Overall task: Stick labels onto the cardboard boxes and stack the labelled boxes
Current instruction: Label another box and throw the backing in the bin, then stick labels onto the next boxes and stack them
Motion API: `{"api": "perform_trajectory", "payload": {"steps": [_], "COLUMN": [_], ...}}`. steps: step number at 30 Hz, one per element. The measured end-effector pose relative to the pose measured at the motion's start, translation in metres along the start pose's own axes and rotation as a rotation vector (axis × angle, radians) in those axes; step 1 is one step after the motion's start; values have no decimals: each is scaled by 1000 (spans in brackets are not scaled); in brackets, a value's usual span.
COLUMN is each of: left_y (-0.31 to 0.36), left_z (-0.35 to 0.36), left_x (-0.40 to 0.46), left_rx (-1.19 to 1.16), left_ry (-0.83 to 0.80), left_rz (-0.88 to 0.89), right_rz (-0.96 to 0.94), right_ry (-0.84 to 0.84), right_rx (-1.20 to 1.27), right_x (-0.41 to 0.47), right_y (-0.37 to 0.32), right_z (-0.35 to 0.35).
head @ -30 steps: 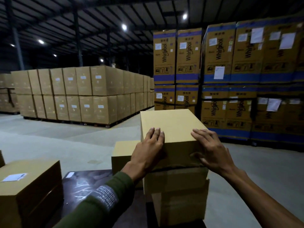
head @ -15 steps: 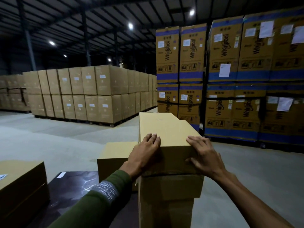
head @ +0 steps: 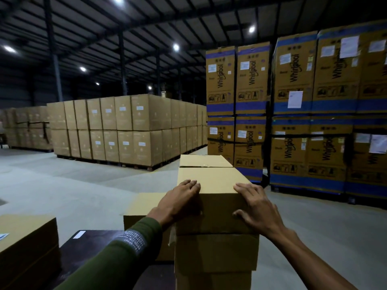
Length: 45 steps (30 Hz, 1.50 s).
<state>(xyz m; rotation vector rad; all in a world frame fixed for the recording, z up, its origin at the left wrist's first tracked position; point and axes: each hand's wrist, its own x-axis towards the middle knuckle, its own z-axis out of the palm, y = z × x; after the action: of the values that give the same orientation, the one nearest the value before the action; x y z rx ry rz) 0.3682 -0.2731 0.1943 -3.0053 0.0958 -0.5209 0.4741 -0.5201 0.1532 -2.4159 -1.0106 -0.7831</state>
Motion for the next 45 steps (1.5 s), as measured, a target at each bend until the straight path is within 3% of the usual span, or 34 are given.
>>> {"api": "perform_trajectory", "payload": {"steps": [14, 40, 45], "left_y": [-19, -17, -14], "left_z": [14, 11, 10], "left_x": [24, 33, 27], "left_rx": [-25, 121, 184], "left_ry": [-13, -64, -15], "left_rz": [-1, -17, -26], "right_rz": [0, -20, -1], "right_ry": [-39, -122, -75], "right_rx": [-32, -22, 2], "right_x": [17, 30, 28], "right_y": [4, 17, 15], "right_z": [7, 13, 17]}}
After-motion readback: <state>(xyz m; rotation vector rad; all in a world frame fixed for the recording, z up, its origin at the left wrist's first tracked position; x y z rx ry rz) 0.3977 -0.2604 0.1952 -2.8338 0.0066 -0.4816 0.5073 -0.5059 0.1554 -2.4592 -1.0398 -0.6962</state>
